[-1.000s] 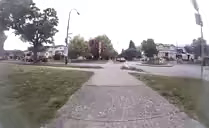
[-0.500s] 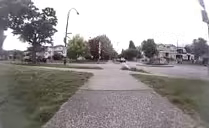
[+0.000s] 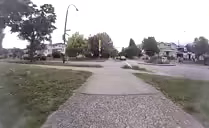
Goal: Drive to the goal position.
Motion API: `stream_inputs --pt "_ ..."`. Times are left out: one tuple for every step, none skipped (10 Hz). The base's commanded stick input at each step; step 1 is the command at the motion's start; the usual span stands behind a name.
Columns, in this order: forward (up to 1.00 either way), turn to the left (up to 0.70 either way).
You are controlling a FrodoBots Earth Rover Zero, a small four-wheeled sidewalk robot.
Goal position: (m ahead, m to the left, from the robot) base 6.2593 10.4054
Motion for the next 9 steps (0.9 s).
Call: stream_inputs --pt "0.70 0.00" --pt "0.70 0.00" --pt "0.70 0.00" --pt "0.70 0.00" --pt "0.70 0.00" --pt "0.70 0.00" --pt "0.70 0.00" --pt "0.70 0.00" --pt "0.70 0.00"
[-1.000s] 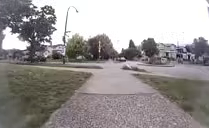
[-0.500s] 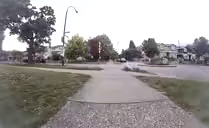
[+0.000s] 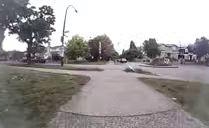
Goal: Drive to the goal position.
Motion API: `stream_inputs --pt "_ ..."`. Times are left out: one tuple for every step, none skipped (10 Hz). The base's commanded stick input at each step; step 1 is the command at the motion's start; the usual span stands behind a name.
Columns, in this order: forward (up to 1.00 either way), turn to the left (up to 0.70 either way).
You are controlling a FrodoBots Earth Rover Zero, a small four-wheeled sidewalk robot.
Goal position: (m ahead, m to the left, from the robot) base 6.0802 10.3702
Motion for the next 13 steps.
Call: stream_inputs --pt "0.70 0.00" --pt "0.70 0.00" --pt "0.70 0.00" --pt "0.70 0.00" --pt "0.70 0.00" --pt "0.70 0.00" --pt "0.70 0.00" --pt "0.70 0.00" --pt "0.70 0.00" --pt "0.70 0.00" --pt "0.70 0.00" --pt "0.70 0.00" --pt "0.70 0.00"
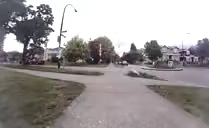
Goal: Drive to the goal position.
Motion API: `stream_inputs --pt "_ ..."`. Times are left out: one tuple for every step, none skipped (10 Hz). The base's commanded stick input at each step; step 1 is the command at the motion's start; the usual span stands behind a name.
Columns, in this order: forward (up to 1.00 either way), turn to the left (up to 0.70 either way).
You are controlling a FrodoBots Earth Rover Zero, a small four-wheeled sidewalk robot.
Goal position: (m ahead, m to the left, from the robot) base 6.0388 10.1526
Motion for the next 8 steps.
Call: stream_inputs --pt "0.70 0.00" --pt "0.70 0.00" --pt "0.70 0.00" --pt "0.70 0.00" --pt "0.70 0.00" --pt "0.70 0.00" --pt "0.70 0.00" --pt "0.70 0.00"
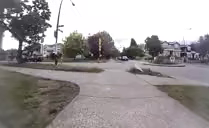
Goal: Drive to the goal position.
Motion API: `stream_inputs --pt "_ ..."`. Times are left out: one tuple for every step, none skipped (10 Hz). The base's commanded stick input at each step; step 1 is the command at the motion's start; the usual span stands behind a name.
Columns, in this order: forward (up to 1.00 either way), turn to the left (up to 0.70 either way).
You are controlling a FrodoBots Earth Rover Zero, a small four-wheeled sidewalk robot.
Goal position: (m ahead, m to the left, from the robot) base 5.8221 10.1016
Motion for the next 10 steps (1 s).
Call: stream_inputs --pt "0.70 0.00" --pt "0.70 0.00" --pt "0.70 0.00" --pt "0.70 0.00" --pt "0.70 0.00" --pt "0.70 0.00" --pt "0.70 0.00" --pt "0.70 0.00" --pt "0.70 0.00" --pt "0.70 0.00"
